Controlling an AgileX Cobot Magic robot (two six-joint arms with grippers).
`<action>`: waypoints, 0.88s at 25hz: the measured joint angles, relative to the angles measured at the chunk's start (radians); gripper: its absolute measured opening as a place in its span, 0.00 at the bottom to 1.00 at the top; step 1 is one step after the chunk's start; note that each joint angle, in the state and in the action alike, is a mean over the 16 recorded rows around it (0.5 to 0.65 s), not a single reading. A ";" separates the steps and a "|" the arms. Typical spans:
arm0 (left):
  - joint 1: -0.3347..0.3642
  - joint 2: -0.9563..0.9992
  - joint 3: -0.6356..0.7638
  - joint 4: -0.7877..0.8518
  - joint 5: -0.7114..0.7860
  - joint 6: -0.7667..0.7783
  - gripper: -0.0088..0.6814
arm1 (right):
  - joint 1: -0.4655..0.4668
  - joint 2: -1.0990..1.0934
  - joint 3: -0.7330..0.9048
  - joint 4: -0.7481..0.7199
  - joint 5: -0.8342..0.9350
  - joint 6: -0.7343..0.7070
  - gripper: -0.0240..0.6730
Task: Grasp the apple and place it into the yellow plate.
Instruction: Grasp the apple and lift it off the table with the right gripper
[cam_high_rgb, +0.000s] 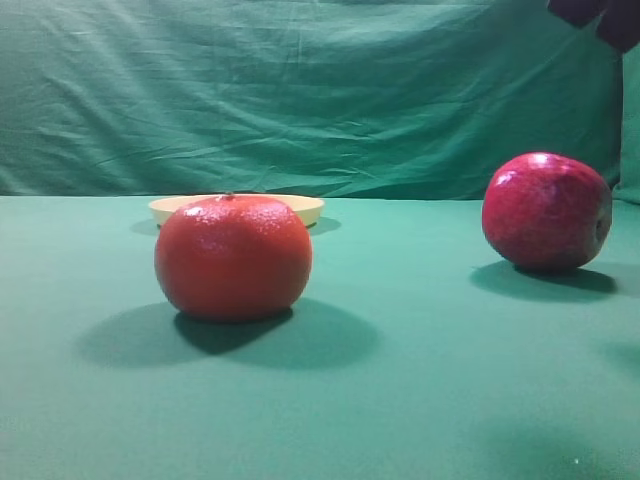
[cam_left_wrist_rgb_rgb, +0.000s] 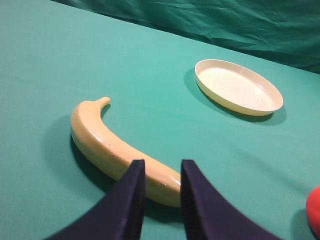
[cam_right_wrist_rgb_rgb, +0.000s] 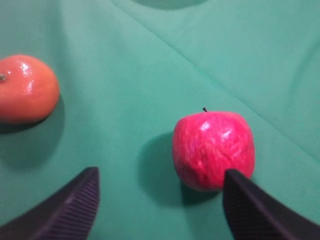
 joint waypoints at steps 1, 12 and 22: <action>0.000 0.000 0.000 0.000 0.000 0.000 0.24 | 0.000 0.024 -0.012 0.000 -0.005 -0.001 0.98; 0.000 0.000 0.000 0.000 0.000 0.000 0.24 | 0.000 0.255 -0.099 -0.034 -0.044 -0.003 0.98; 0.000 0.000 0.000 0.000 0.000 0.000 0.24 | 0.003 0.333 -0.164 -0.070 -0.040 -0.003 0.84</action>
